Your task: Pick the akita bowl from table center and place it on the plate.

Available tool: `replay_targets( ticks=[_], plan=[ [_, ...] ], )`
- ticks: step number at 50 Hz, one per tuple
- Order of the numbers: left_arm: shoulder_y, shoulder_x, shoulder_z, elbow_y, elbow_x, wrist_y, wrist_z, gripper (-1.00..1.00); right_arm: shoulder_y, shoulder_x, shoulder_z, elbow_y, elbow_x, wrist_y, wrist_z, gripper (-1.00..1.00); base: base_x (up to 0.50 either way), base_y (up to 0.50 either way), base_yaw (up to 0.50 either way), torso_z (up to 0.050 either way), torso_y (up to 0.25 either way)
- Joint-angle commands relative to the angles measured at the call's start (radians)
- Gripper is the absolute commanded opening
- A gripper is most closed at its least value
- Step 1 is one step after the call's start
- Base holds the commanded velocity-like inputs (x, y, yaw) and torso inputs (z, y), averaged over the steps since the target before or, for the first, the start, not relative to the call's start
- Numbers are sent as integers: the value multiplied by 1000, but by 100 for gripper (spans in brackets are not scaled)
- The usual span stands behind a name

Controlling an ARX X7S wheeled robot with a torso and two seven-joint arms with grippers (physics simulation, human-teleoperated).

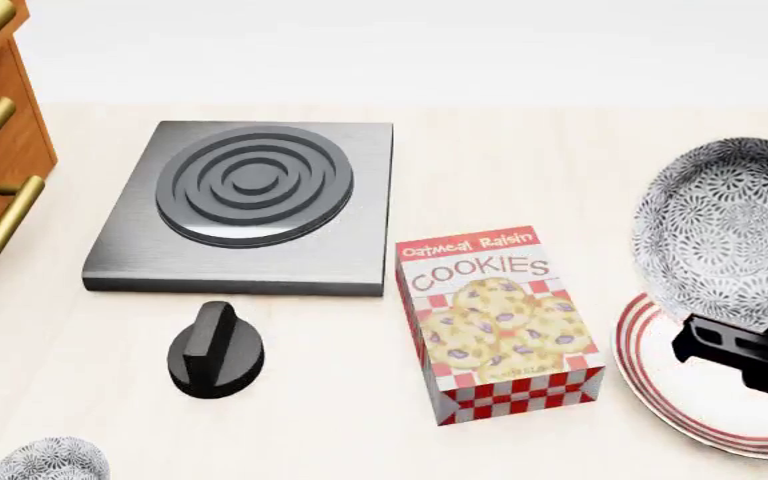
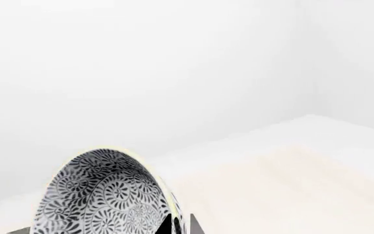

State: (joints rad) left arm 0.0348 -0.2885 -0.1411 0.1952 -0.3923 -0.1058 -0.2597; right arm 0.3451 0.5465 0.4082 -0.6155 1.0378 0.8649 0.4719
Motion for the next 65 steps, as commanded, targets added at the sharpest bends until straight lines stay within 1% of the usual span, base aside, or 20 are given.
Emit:
replay_targets(
  ticks=[1,4,11,14,29,32,35,41,45,52,60,65],
  plan=[
    [4,0,1,-3,-4,6,-3,100,-16,-15,92,97,56,29,58,-100,0,0,0,0,0],
    [5,1,3,-2,-3,6,-5,100,-15,-33,123,132,108,40,70,-100,0,0,0,0,3],
    [9,0,7,0,-2,9,-7,100,-28,-59,151,181,133,26,59,-100,0,0,0,0,0],
    [7,-2,7,1,-3,6,-8,100,-23,-54,129,187,128,41,69,-100,0,0,0,0,0],
    [8,-5,11,1,-6,9,-12,100,-24,-52,127,187,130,37,71,-100,0,0,0,0,1],
    [8,-4,10,1,-12,11,-10,100,62,-40,156,265,240,87,145,-100,0,0,0,0,0],
    [9,0,5,-2,-21,23,-6,100,137,-33,162,361,294,116,210,-100,0,0,0,0,0],
    [15,2,2,-9,-25,35,-3,100,234,-36,166,516,359,141,286,-100,0,0,0,0,0],
    [18,1,4,-10,-20,40,-5,100,269,-22,140,567,332,136,280,-100,0,0,0,0,0],
    [22,2,7,-9,-20,44,-6,100,318,-18,121,675,339,155,311,-100,0,0,0,0,1],
    [27,-1,9,-5,-22,47,-5,100,393,-10,50,768,324,193,323,-100,0,0,0,0,0],
    [28,-5,8,-2,-20,59,-1,100,417,-19,21,800,297,177,298,-100,0,0,0,0,0]
  ],
)
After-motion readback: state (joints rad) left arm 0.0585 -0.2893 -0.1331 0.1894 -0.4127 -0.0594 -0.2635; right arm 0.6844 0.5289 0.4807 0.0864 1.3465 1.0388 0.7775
